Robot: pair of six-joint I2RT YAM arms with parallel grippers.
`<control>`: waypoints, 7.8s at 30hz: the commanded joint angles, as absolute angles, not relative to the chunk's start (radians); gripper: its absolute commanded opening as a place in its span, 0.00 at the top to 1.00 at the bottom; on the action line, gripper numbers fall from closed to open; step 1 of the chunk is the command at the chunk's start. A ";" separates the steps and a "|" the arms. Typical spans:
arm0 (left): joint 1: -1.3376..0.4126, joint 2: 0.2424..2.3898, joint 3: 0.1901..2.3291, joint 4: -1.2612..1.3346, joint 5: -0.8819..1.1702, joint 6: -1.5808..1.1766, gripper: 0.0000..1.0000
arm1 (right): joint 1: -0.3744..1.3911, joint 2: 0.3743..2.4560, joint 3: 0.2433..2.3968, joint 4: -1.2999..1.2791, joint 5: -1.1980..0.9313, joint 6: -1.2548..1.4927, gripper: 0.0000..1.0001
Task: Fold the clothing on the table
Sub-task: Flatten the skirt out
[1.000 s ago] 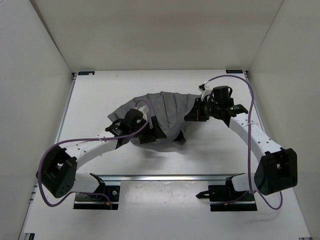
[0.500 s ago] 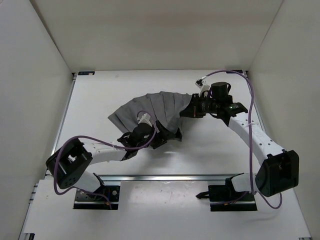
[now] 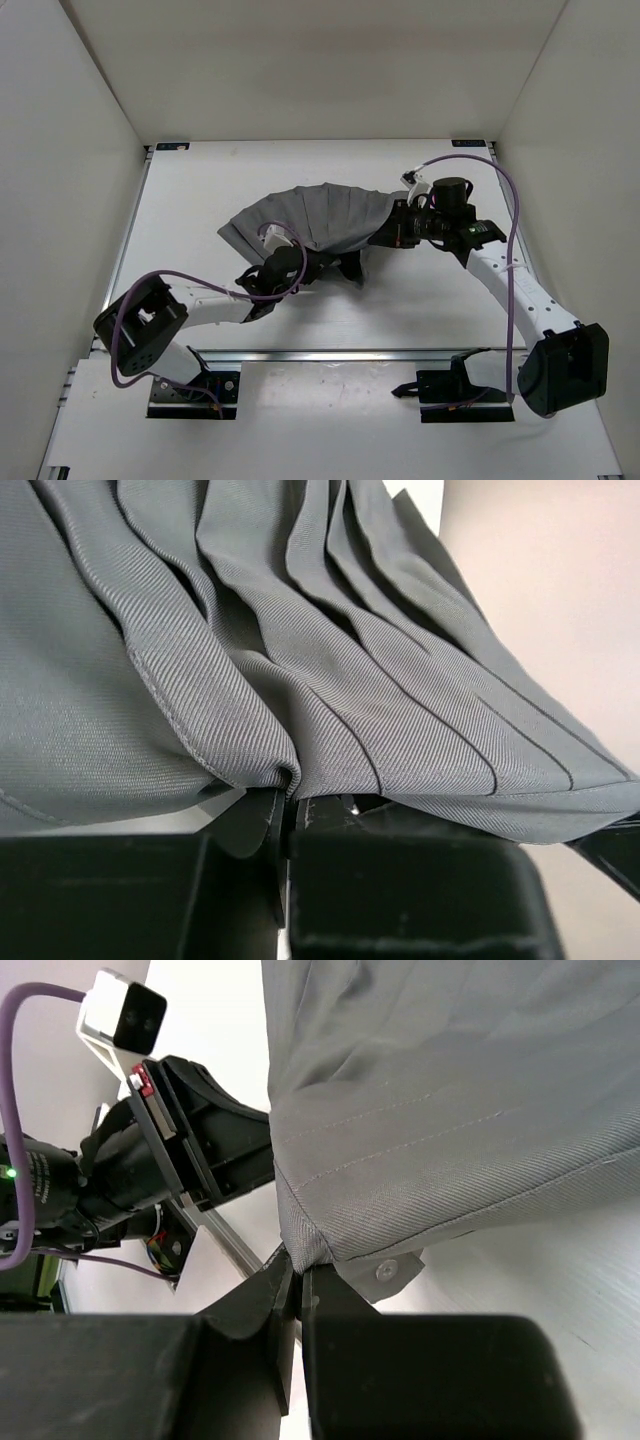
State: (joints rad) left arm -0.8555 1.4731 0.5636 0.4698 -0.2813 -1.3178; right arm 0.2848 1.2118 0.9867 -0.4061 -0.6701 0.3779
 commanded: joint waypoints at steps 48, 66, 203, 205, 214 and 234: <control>-0.361 1.206 0.855 -0.890 0.318 -0.303 0.19 | 0.400 1.246 0.825 -0.446 -0.463 0.308 0.34; -0.404 0.643 0.315 -0.491 0.189 -0.911 0.23 | 0.452 1.431 0.695 -0.226 -0.525 0.397 0.35; -0.373 1.138 0.580 -0.698 0.448 -0.463 0.97 | 0.280 0.926 0.509 -0.443 -0.549 0.494 1.00; -0.361 1.132 0.578 -0.699 0.445 -0.469 0.97 | 0.301 0.942 0.500 -0.442 -0.548 0.500 0.92; -0.339 1.016 0.522 -0.729 0.407 -0.531 0.34 | 0.308 0.957 0.492 -0.414 -0.555 0.494 0.16; -0.443 0.569 0.216 -0.580 0.319 -0.928 0.16 | 0.354 1.141 0.502 -0.371 -0.402 0.422 0.18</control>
State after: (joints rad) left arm -0.4355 0.5598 0.2237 -0.6216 0.3504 -0.8951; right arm 0.3424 1.1313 0.4812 -0.4099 -0.4557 0.4625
